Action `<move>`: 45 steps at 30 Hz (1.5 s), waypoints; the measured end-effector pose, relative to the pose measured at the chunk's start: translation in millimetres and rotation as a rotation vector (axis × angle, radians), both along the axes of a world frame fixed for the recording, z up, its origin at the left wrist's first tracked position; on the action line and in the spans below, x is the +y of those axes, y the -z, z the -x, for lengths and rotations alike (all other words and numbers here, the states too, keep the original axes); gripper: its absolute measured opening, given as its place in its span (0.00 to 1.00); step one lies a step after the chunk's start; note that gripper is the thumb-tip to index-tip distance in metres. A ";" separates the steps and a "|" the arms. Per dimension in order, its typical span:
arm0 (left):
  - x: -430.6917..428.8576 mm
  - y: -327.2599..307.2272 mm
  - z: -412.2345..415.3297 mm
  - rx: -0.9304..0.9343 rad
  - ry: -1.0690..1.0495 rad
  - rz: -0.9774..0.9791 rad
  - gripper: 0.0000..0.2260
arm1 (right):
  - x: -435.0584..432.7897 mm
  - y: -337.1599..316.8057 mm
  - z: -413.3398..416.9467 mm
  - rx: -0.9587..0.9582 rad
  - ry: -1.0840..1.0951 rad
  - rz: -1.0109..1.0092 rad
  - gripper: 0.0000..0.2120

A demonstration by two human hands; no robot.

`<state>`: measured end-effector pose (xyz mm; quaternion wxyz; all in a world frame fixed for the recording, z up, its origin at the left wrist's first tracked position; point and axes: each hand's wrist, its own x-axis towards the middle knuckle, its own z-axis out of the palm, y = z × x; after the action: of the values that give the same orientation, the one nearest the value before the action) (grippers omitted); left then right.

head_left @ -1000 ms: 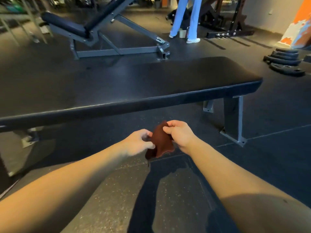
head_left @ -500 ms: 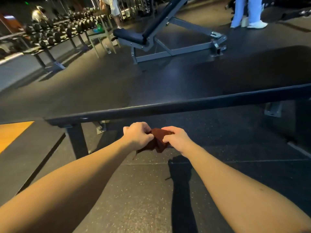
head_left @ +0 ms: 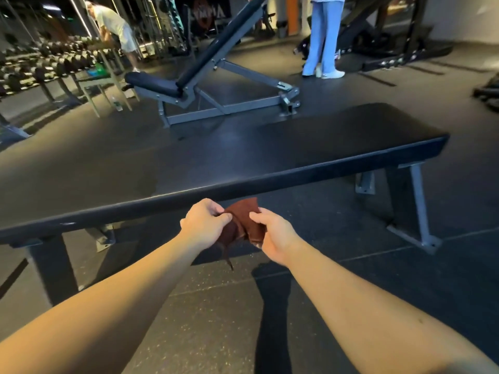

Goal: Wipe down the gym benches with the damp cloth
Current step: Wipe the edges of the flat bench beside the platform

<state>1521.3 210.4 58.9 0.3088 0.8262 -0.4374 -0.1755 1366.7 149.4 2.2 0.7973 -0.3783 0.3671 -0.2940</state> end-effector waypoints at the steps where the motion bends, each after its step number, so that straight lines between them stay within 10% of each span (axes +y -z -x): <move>1: -4.2 -2.4 4.5 0.011 0.027 0.012 0.08 | -2.3 -1.3 5.9 0.014 0.020 0.042 0.15; 6: -21.1 -15.3 25.6 -0.057 0.200 0.017 0.07 | -6.6 -21.1 34.4 0.135 0.196 0.248 0.11; 16: -46.4 -34.5 7.8 -0.778 0.208 0.172 0.17 | -46.2 -52.4 55.8 0.330 1.090 0.117 0.14; 39: -49.4 -4.4 -31.6 -0.653 0.195 0.353 0.10 | -30.8 -19.0 -46.6 0.354 0.939 0.265 0.05; 45: -51.7 -0.9 -34.2 -0.628 0.202 0.383 0.08 | -68.1 -44.4 26.0 0.328 1.235 0.250 0.03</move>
<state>1555.5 158.7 59.8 0.2897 0.7198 -0.6148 0.1416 1340.8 81.3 46.6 0.3651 -0.2278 0.5968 -0.6772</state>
